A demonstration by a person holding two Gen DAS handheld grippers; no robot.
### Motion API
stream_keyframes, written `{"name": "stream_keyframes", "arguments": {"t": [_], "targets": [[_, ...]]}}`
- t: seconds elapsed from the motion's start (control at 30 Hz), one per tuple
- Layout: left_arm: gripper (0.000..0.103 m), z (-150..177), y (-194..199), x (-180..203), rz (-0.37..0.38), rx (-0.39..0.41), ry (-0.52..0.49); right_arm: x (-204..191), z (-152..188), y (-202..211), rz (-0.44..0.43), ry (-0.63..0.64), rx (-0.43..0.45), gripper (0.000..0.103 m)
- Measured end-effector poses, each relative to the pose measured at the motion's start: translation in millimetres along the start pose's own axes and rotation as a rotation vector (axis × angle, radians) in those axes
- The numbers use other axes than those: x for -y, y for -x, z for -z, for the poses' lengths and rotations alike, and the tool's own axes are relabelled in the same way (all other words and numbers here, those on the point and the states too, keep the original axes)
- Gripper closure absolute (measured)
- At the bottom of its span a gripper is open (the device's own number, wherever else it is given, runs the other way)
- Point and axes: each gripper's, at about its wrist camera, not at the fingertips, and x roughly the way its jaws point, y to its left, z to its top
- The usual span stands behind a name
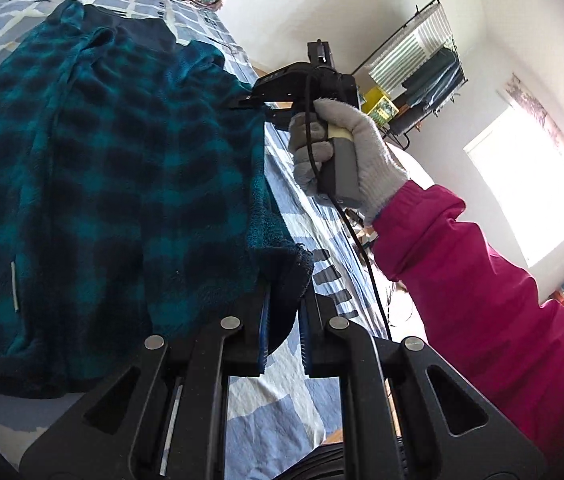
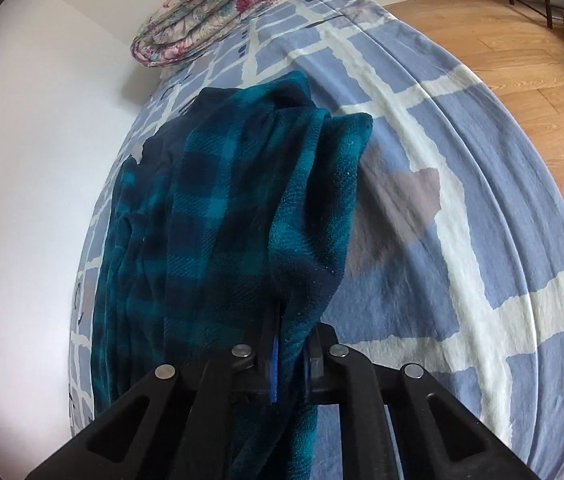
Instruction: Fold large clothes
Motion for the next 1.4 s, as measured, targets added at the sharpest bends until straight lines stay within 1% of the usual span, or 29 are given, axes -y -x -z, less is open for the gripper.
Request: {"name": "stream_keyframes", "arguments": {"t": [0.13,0.23,0.3,0.4,0.5,0.57,0.6,0.63,0.67,0.7,0.8,0.83,0.87,0.9,0.93,1.0,1.07,1.1,1.13,1.2,1.27,1.3,1.37,1.4], "targets": [[0.093,1.8,14.9,-13.5,0.011,0.027,0.043,-30.2,-5.0,4.4,0.098,0.058,-0.008,0.101],[0.093,7.8,27.6,-26.4,0.019,0.048,0.083,-60.8,-9.3,6.8,0.158,0.111,-0.002,0.101],[0.093,12.6,32.8,-35.9,0.025,0.05,0.117,-89.3,-11.3,6.0,0.192,0.168,0.006,0.102],[0.093,18.3,40.9,-52.5,0.025,0.06,0.165,-135.1,-8.8,-4.8,0.243,0.281,-0.003,0.102],[0.094,22.7,46.1,-65.1,0.015,0.071,0.199,-170.3,-5.5,-22.6,0.299,0.361,-0.027,0.101],[0.094,25.1,47.6,-68.1,0.007,0.073,0.197,-176.3,-7.3,-32.7,0.31,0.351,-0.055,0.099],[0.094,26.2,47.7,-68.3,0.004,0.07,0.195,-176.7,-8.1,-35.4,0.299,0.34,-0.079,0.092],[0.094,27.5,48.1,-68.8,0.007,0.068,0.199,-174.8,-8.2,-33.9,0.278,0.334,-0.094,0.078],[0.094,27.7,48.4,-69.3,0.008,0.07,0.204,-171.0,-7.2,-25.8,0.257,0.331,-0.079,0.074],[0.094,28.4,48.7,-69.8,0.011,0.069,0.207,-165.1,-6.2,-14.9,0.226,0.333,-0.063,0.071],[0.094,31.2,51.9,-70.7,0.013,0.069,0.202,-132.9,-2.8,19.1,0.12,0.269,-0.003,0.071],[0.094,33.0,55.4,-72.3,0.015,0.068,0.201,-119.1,-2.2,28.1,0.118,0.243,0.023,0.071],[0.094,32.2,54.9,-73.4,0.015,0.068,0.201,-100.7,-3.3,34.6,0.168,0.209,0.053,0.071],[0.094,32.6,54.7,-72.7,0.014,0.066,0.198,-84.3,-4.9,35.3,0.228,0.174,0.067,0.067],[0.094,31.8,53.9,-72.9,0.013,0.066,0.196,-71.0,-6.1,32.6,0.255,0.138,0.065,0.064],[0.094,28.7,51.2,-73.4,0.009,0.066,0.194,-49.5,-6.9,20.3,0.247,0.075,0.031,0.062],[0.094,29.7,51.2,-73.0,0.005,0.065,0.194,-37.9,-5.3,4.6,0.264,0.046,0.018,0.056],[0.094,29.5,50.8,-72.1,0.001,0.064,0.189,-33.4,-4.7,-3.3,0.258,0.03,0.007,0.053],[0.094,29.3,50.3,-71.0,-0.001,0.063,0.185,-27.9,-4.7,-9.9,0.237,0.01,-0.007,0.053],[0.094,28.4,48.7,-67.4,-0.004,0.06,0.175,-18.0,-4.6,-21.2,0.182,-0.032,-0.025,0.053],[0.094,26.8,46.4,-64.3,-0.004,0.056,0.166,-9.6,-3.4,-25.5,0.145,-0.068,-0.027,0.079],[0.094,26.7,46.0,-63.3,0.001,0.055,0.166,-7.9,-3.7,-23.4,0.132,-0.091,-0.014,0.094],[0.094,25.6,45.1,-62.5,0.014,0.055,0.169,-9.8,-5.9,-12.2,0.11,-0.108,0.027,0.097],[0.094,25.6,45.2,-62.1,0.022,0.057,0.172,-14.5,-7.7,-5.5,0.117,-0.094,0.047,0.098]]}}
